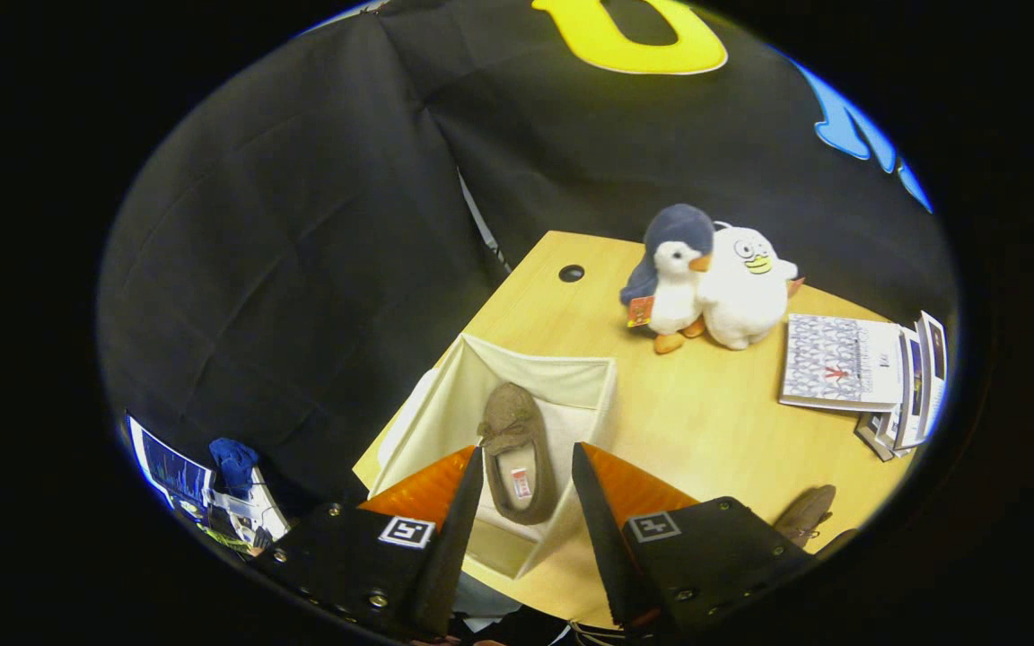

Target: Open the storage box then place both shoes into the box .Put the left shoe in first, then the right shoe, with the right side of both shoes facing outward in a uniform manner.

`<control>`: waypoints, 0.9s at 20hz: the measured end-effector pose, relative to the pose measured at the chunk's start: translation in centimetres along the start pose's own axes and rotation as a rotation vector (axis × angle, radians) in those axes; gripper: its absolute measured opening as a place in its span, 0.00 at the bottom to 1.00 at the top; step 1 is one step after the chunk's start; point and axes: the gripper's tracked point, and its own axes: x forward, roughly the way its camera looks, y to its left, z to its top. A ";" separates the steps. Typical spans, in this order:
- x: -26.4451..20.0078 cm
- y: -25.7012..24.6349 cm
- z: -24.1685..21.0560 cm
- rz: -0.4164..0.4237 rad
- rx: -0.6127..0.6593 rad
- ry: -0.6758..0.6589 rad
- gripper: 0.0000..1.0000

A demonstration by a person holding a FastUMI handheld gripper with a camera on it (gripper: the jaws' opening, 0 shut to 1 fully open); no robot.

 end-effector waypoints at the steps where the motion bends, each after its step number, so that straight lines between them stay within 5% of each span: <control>1: -1.2 -1.4 -0.2 -0.018 0.007 -0.016 0.64; 18: -13.1 -20.7 -9.2 -0.252 0.264 -0.100 0.64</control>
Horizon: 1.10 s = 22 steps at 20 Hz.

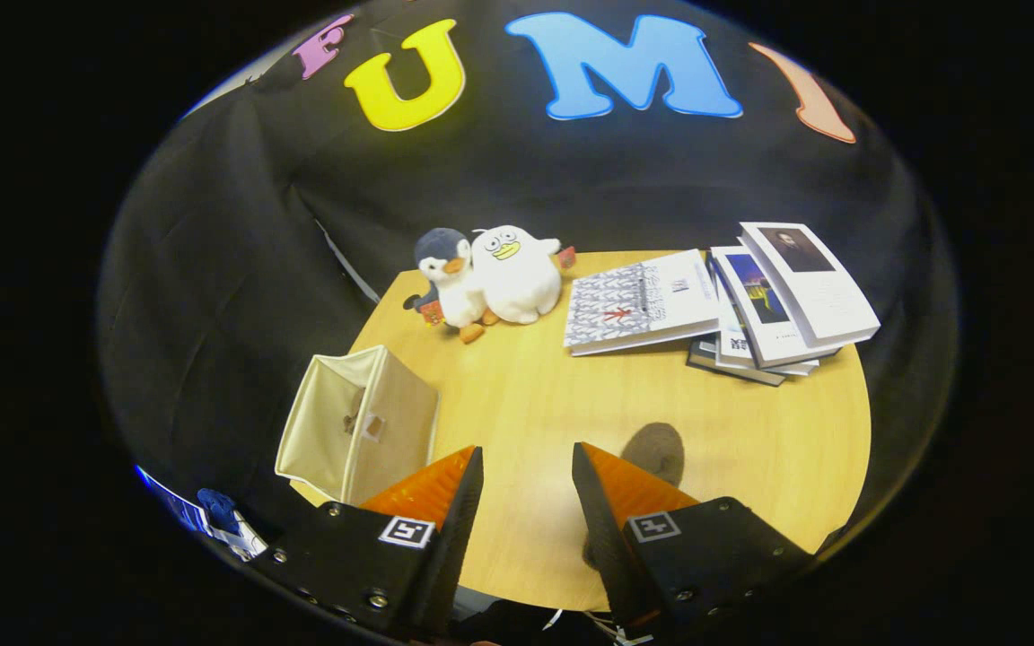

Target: Open the storage box then place both shoes into the box .Put the left shoe in first, then the right shoe, with the right side of both shoes facing outward in a uniform manner.

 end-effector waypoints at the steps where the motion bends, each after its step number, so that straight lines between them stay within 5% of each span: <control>1: 0.0 -1.0 -0.4 -0.007 0.019 0.007 0.64; 10: 1.6 -8.3 -5.7 -0.063 0.133 0.111 0.64; 17: 4.3 -10.9 -11.2 -0.022 0.240 0.296 0.64; 22: 7.3 -12.6 -13.2 -0.062 0.217 0.386 0.64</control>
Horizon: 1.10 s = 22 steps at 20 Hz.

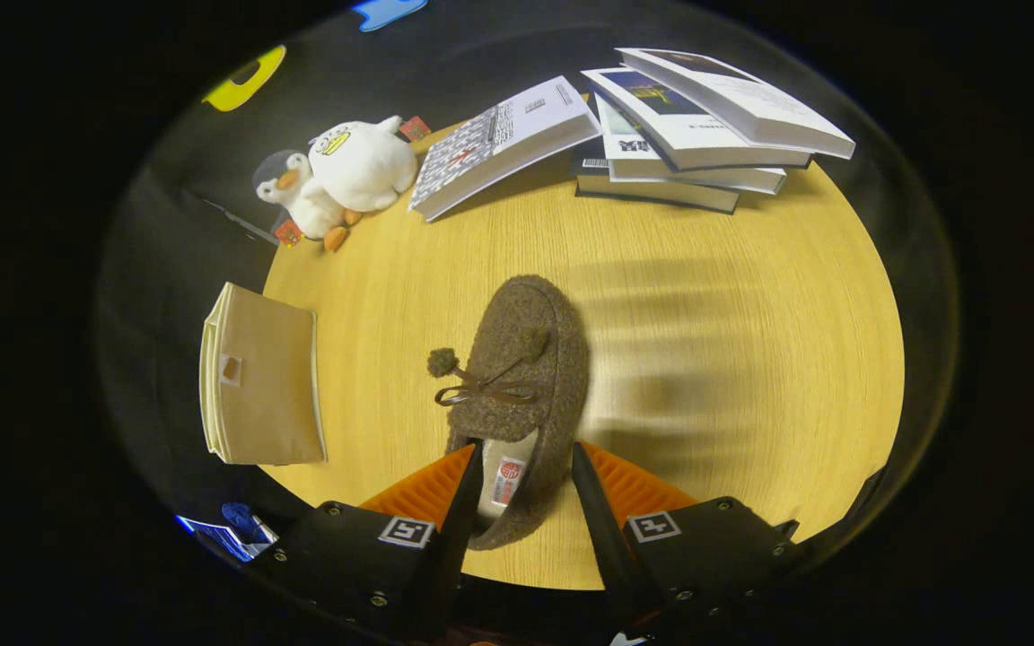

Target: Open the storage box then place both shoes into the box .Put the left shoe in first, then the right shoe, with the right side of both shoes facing outward in a uniform manner.

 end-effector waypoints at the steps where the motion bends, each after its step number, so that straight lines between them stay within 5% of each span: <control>1: 0.7 -0.1 -0.3 -0.009 -0.011 0.023 0.64; 8: 4.3 -1.2 0.8 -0.057 -0.014 0.056 0.64; 10: 5.1 -2.3 0.5 -0.098 -0.038 0.062 0.48; 12: 4.6 -2.6 0.6 -0.100 -0.041 0.054 0.09; 16: 4.0 -3.6 1.0 -0.121 -0.035 0.027 0.00; 22: 1.5 -1.0 0.5 -0.035 0.010 0.033 0.00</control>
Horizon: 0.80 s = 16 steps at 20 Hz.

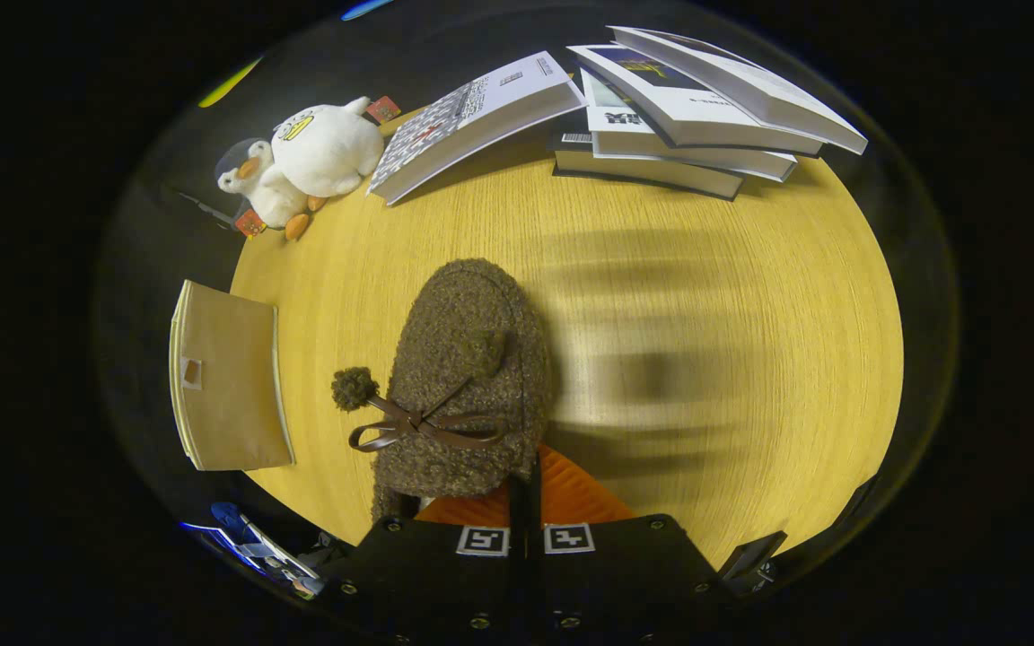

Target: Open the storage box then place both shoes into the box .Put the left shoe in first, then the right shoe, with the right side of both shoes facing outward in a uniform manner.

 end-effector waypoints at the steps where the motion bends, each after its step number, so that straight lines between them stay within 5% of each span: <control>1: -0.6 0.7 0.0 0.011 -0.003 -0.004 0.00; 16: -9.1 17.9 1.7 0.171 -0.288 -0.106 0.00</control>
